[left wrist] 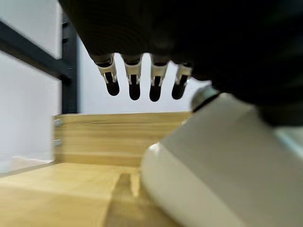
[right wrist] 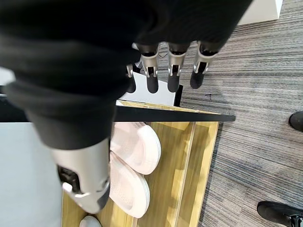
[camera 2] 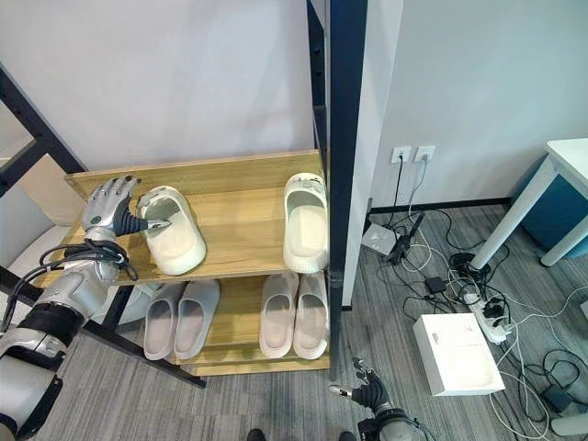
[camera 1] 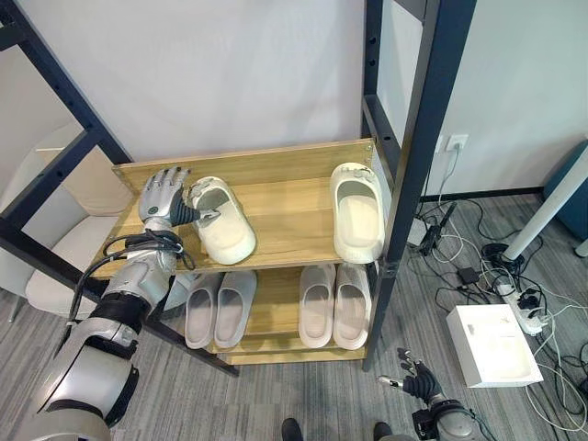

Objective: Arrange the slippers neatly on the shoe rack.

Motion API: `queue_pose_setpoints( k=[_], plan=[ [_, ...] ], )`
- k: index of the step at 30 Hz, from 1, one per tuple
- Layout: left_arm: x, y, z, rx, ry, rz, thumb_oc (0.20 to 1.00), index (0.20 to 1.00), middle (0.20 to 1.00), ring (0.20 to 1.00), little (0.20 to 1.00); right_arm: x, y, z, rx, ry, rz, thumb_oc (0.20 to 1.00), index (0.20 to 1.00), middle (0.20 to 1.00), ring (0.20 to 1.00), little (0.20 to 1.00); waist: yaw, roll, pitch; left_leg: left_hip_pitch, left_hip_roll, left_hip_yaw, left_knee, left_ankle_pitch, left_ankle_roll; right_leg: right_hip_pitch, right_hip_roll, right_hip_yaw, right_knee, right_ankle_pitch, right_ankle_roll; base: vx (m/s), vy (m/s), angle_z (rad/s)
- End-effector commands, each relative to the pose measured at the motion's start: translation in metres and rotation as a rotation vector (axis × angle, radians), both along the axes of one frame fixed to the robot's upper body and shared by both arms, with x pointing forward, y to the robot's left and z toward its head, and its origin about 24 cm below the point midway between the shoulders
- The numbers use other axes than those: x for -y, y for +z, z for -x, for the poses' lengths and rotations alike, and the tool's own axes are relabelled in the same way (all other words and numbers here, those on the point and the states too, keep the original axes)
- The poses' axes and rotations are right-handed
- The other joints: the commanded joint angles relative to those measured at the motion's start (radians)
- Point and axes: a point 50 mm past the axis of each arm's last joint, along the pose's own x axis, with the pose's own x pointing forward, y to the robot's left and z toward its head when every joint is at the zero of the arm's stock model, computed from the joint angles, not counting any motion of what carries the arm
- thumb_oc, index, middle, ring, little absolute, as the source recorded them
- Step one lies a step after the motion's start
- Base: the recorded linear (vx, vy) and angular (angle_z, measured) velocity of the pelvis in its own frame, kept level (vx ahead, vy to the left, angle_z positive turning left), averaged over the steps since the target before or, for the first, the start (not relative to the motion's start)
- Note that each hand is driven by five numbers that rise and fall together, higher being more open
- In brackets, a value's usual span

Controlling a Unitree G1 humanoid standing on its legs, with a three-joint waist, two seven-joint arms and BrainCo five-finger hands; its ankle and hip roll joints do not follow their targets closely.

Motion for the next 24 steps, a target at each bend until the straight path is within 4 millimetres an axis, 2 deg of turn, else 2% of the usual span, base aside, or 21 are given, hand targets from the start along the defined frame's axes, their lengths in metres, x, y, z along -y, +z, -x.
queue_pose_setpoints(
  k=[1, 4, 8, 13, 17, 22, 24],
  plan=[
    [-0.018, 0.042, -0.009, 0.078, 0.066, 0.015, 0.200, 0.200, 0.200, 0.200, 0.200, -0.018, 0.009, -0.013, 0.079, 0.046, -0.053, 1.000, 1.000, 1.000, 1.000, 1.000, 0.009, -0.039, 0.036, 0.080, 0.019, -0.008, 0.001, -0.135, -0.035, -0.015, -0.029, -0.045, 0.001, -0.045, 0.043, 0.00, 0.000, 0.00],
    [-0.002, 0.039, -0.011, 0.098, -0.015, 0.084, 0.200, 0.200, 0.200, 0.200, 0.200, -0.018, 0.009, -0.014, 0.076, 0.041, -0.052, 1.000, 1.000, 1.000, 1.000, 1.000, 0.010, -0.042, 0.035, 0.081, 0.019, -0.009, 0.001, -0.134, -0.035, -0.014, -0.028, -0.048, 0.001, -0.045, 0.042, 0.00, 0.000, 0.00],
    [0.025, 0.046, -0.016, 0.153, -0.142, 0.148, 0.200, 0.200, 0.200, 0.200, 0.200, -0.016, 0.008, -0.014, 0.075, 0.031, -0.045, 1.000, 1.000, 1.000, 1.000, 1.000, 0.007, -0.044, 0.035, 0.080, 0.019, -0.009, 0.001, -0.133, -0.035, -0.015, -0.028, -0.046, 0.001, -0.044, 0.041, 0.00, 0.000, 0.00],
    [0.078, 0.072, -0.019, 0.279, -0.378, 0.172, 0.200, 0.200, 0.200, 0.200, 0.200, -0.011, 0.010, -0.015, 0.089, 0.013, -0.033, 1.000, 1.000, 1.000, 1.000, 1.000, 0.001, -0.047, 0.035, 0.078, 0.022, -0.009, 0.001, -0.132, -0.035, -0.018, -0.028, -0.040, 0.001, -0.042, 0.042, 0.00, 0.000, 0.00],
    [0.106, 0.085, -0.019, 0.320, -0.488, 0.157, 0.200, 0.200, 0.200, 0.200, 0.200, -0.010, 0.009, -0.013, 0.088, 0.005, -0.034, 1.000, 1.000, 1.000, 1.000, 1.000, -0.004, -0.044, 0.034, 0.077, 0.023, -0.006, 0.001, -0.131, -0.035, -0.021, -0.027, -0.037, 0.001, -0.041, 0.043, 0.00, -0.003, -0.01],
    [0.121, 0.090, -0.026, 0.309, -0.510, 0.094, 0.200, 0.200, 0.200, 0.200, 0.200, -0.009, 0.008, -0.011, 0.081, 0.000, -0.031, 1.000, 1.000, 1.000, 1.000, 1.000, -0.015, -0.039, 0.037, 0.077, 0.025, -0.001, 0.001, -0.129, -0.035, -0.026, -0.025, -0.030, 0.001, -0.039, 0.044, 0.00, -0.004, -0.01],
    [0.120, 0.083, -0.035, 0.255, -0.459, 0.036, 0.200, 0.200, 0.200, 0.200, 0.200, -0.008, 0.007, -0.010, 0.075, 0.001, -0.022, 1.000, 1.000, 1.000, 1.000, 1.000, -0.028, -0.034, 0.041, 0.078, 0.025, 0.007, 0.001, -0.129, -0.034, -0.030, -0.025, -0.021, 0.001, -0.036, 0.045, 0.00, -0.020, -0.04]
  ],
)
